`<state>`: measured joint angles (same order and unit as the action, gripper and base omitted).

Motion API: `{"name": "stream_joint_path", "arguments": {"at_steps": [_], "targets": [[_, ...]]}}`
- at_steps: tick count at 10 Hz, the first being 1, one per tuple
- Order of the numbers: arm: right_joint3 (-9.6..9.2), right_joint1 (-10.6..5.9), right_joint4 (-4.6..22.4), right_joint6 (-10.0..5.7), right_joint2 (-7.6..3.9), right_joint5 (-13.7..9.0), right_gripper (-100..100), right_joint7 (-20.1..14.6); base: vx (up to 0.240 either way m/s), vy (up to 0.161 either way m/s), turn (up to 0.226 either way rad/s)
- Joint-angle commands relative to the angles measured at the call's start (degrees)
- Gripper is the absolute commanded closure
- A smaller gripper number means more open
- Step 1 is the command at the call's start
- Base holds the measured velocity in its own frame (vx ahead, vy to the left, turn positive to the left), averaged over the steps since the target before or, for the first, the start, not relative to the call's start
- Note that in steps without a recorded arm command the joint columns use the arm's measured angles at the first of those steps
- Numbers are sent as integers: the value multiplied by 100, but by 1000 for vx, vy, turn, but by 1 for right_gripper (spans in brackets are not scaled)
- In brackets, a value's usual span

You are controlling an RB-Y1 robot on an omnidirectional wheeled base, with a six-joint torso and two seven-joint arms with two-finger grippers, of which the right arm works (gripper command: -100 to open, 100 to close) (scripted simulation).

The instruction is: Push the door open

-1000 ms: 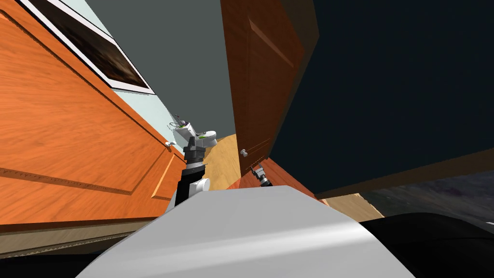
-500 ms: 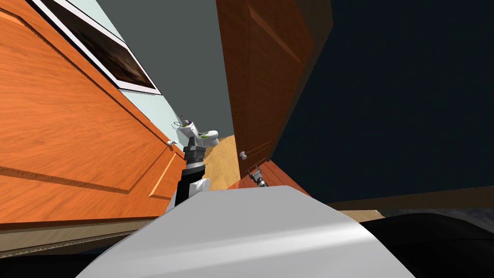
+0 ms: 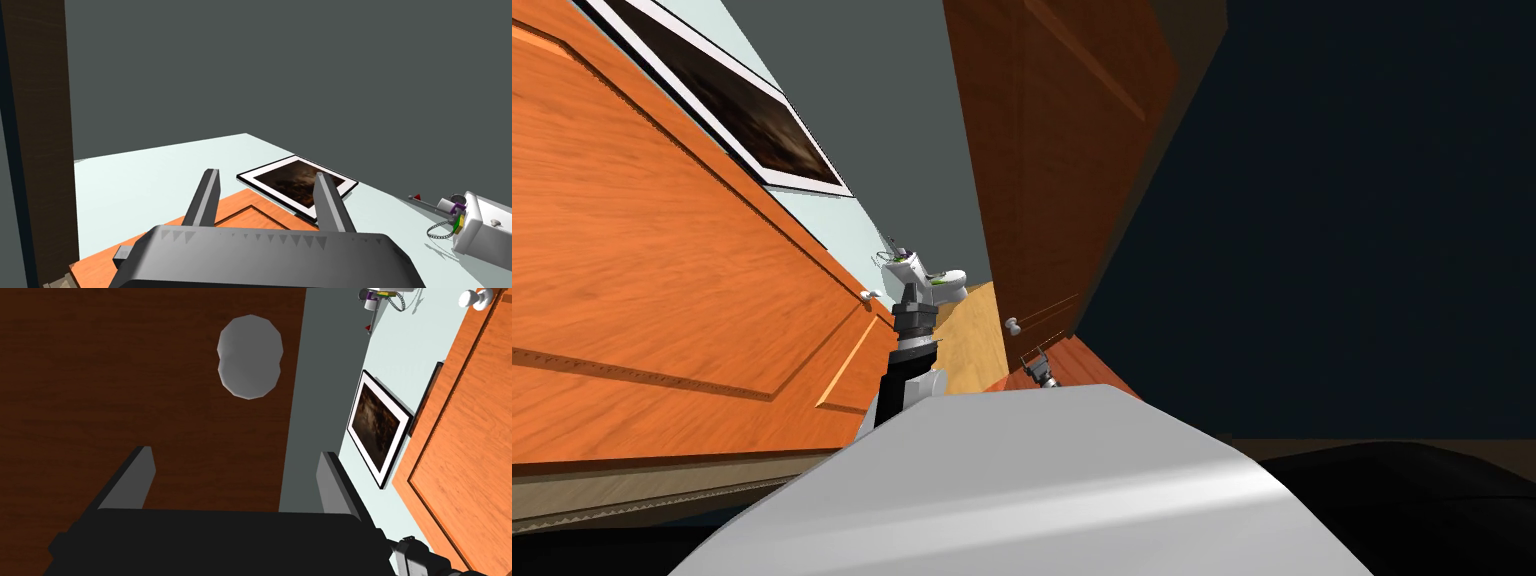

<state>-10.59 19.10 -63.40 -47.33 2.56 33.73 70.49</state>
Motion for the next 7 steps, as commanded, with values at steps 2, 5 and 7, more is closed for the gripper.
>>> {"name": "stream_joint_path", "arguments": {"at_steps": [2, 5, 7], "targets": [[16, -50, 36, 11, -275, -24, -100, -6, 105, 40, 10], [37, -119, 85, 27, -374, -58, -100, -15, 164, 121, 10], [54, -173, 123, 39, -276, -84, -100, -21, 182, 106, 14]]}}
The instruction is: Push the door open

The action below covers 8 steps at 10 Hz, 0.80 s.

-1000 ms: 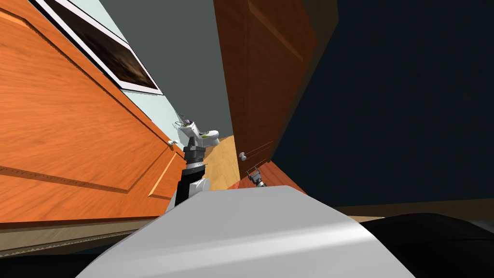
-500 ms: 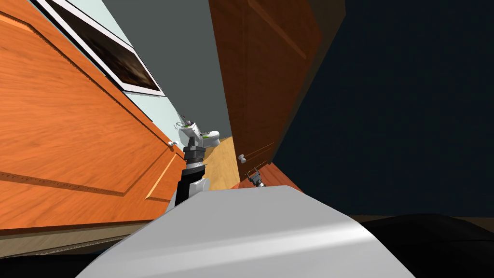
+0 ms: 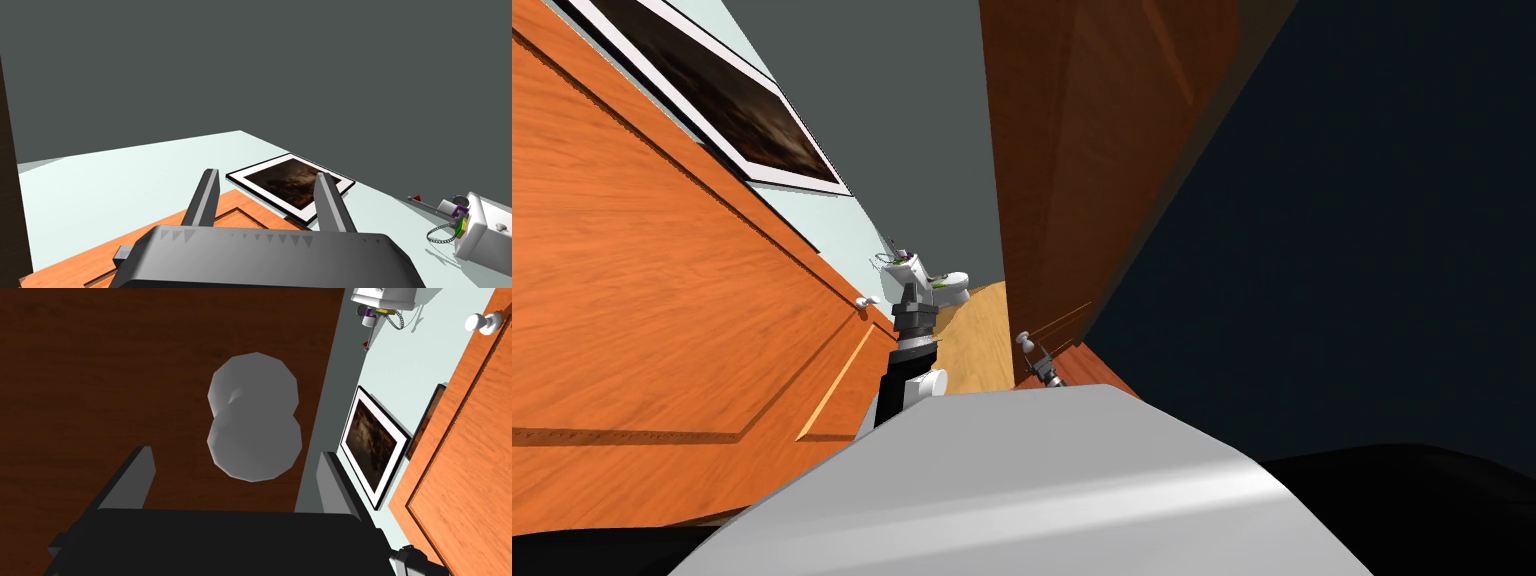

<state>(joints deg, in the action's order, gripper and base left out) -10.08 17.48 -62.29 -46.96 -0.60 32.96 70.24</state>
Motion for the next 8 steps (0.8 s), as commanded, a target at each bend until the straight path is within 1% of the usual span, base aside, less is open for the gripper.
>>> {"name": "stream_joint_path", "arguments": {"at_steps": [1, 2, 3, 4, 8], "targets": [[13, -41, 33, 10, 175, -21, -100, -1, 190, 116, 17], [17, -56, 44, 13, 276, -29, -100, -2, 147, 79, 5], [16, -33, 35, -4, 199, -26, -100, -4, 59, 27, -1], [16, -33, 35, -4, 199, -26, 100, -4, -6, 2, 8], [16, -33, 35, -4, 199, -26, 100, -4, -7, -2, 5]]}}
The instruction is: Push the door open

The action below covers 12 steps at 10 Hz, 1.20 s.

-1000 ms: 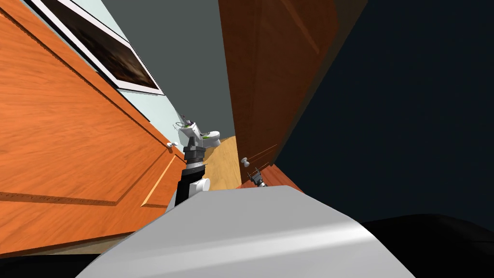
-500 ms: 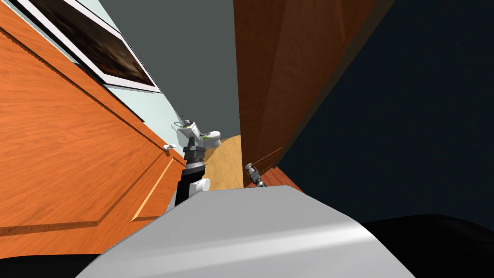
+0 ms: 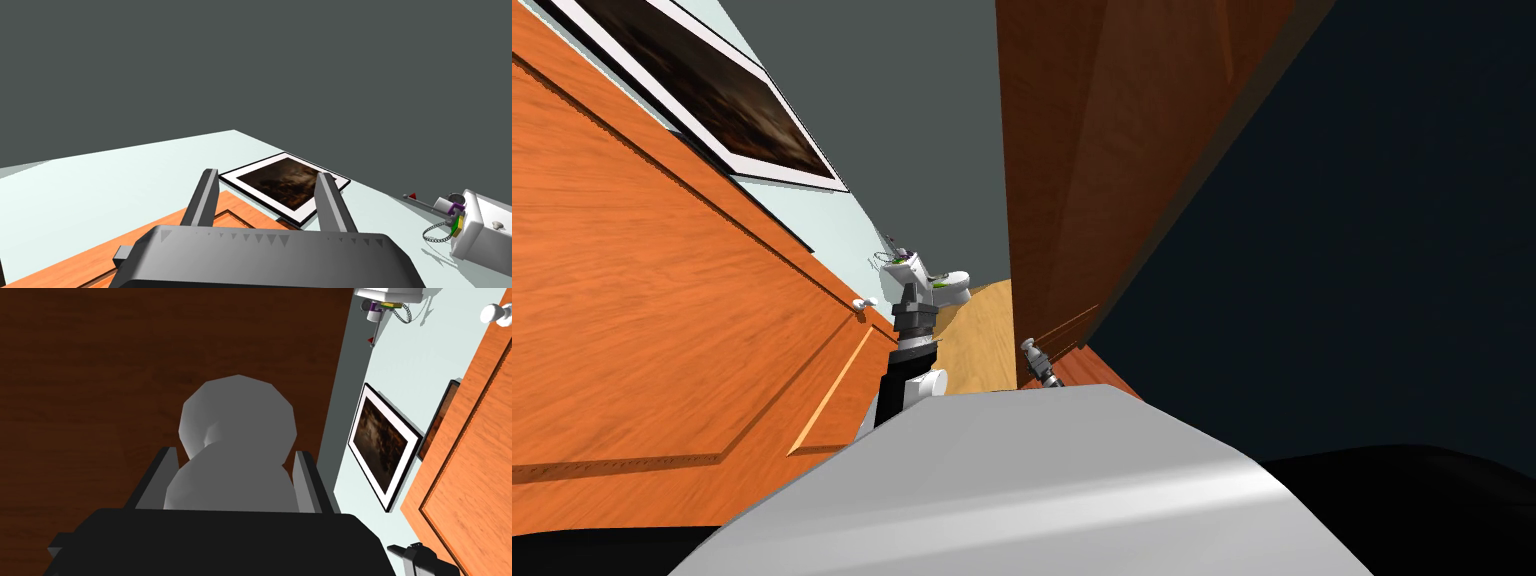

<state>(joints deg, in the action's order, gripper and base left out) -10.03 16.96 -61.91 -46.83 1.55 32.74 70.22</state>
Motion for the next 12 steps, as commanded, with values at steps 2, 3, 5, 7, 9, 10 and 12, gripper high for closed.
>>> {"name": "stream_joint_path", "arguments": {"at_steps": [2, 3, 5, 7, 9, 10, 12], "targets": [[-18, -18, 15, 2, -28, -48, 100, -204, 9, 6, -3], [-26, -25, 21, 3, -39, -67, 100, -288, 25, 18, -26], [-47, -47, 39, 6, -69, -124, 100, -518, 17, 16, -20], [-77, -77, 64, 11, -108, -203, 100, -833, 18, 20, -31], [-109, -109, 91, 15, -147, -287, 100, -1146, 29, 22, -24], [-130, -131, 109, 19, -170, -344, 100, -1305, 38, 31, -32], [-152, -153, 127, 22, -193, -402, 100, -1571, 25, 24, -21]]}}
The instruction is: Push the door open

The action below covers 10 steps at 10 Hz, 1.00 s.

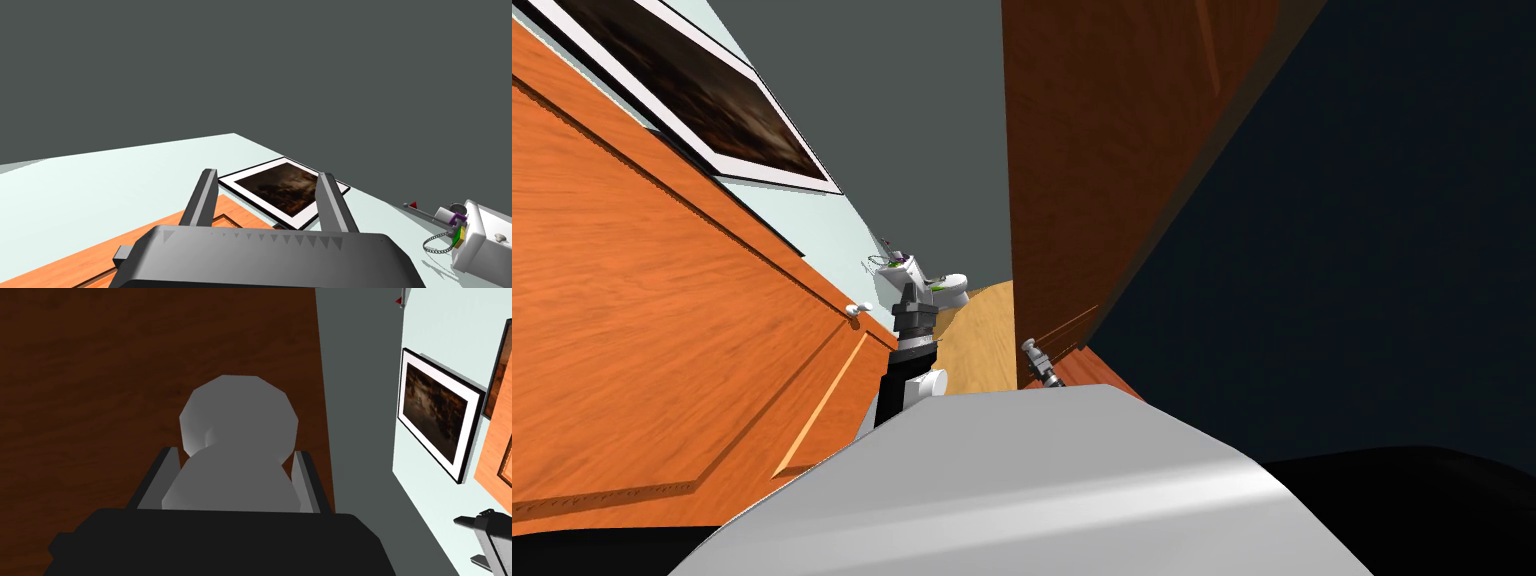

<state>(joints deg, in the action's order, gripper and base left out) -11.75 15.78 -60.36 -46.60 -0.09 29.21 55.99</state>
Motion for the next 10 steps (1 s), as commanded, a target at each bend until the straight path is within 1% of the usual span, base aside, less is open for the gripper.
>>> {"name": "stream_joint_path", "arguments": {"at_steps": [1, 2, 4, 5, 6, 7, 8, 9, 10], "targets": [[-2, -56, -10, 2, -53, -106, 100, -286, 32, 27, -25], [-2, -56, -10, 2, -53, -106, 100, -355, 26, 24, -19], [-49, -104, 29, 9, -99, -230, 100, -699, 30, 26, -35], [-49, -104, 29, 9, -99, -230, 100, -782, 25, 26, -19], [-76, -131, 52, 13, -122, -302, 100, -986, 25, 22, -33], [-76, -131, 52, 13, -122, -302, 100, -1010, 24, 20, -15], [-103, -159, 75, 17, -145, -374, 100, -1239, 25, 16, -19], [-130, -186, 97, 21, -168, -445, 100, -1386, 46, 26, -51], [-130, -186, 97, 21, -168, -445, 100, -1468, 37, 30, -27]]}}
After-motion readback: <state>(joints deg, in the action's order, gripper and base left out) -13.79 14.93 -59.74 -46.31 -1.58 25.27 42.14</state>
